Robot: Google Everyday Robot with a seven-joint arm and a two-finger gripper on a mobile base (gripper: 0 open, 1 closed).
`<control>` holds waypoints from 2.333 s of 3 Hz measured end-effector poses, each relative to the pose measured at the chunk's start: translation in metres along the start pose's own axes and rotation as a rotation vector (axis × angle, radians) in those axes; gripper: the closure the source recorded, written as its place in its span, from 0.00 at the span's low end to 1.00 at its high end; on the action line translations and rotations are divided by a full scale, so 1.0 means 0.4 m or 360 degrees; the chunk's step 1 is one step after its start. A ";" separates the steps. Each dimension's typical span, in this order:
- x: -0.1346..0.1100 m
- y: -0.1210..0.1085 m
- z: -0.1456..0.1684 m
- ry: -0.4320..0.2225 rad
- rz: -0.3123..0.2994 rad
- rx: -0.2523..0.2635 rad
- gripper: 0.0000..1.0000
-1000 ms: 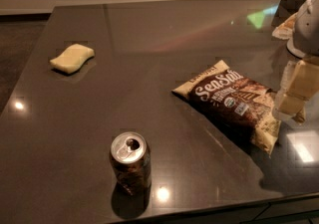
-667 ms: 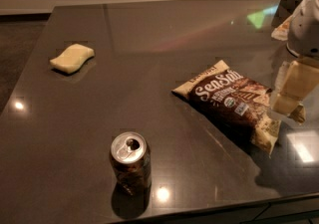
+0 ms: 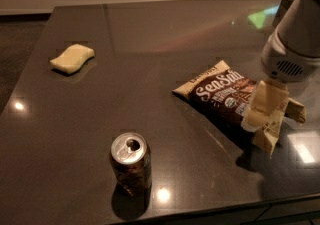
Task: Move brown chip bag near sponge
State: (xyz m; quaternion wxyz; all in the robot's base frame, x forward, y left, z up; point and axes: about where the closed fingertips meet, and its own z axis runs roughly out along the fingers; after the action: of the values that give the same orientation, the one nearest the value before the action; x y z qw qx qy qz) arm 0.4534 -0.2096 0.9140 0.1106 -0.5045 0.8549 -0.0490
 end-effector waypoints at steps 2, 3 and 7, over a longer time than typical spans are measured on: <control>0.026 0.012 0.116 0.0071 0.0172 -0.0080 0.00; 0.027 0.004 0.127 0.0081 0.0211 -0.0075 0.13; -0.170 -0.089 0.077 -0.0052 0.0037 -0.0024 1.00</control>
Offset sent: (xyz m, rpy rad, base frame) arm 0.0028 -0.0100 -0.0629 0.0170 0.0942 -0.1505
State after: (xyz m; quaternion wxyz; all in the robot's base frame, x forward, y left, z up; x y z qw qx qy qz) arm 0.5227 -0.1665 0.9005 0.1213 -0.4962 0.8590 -0.0329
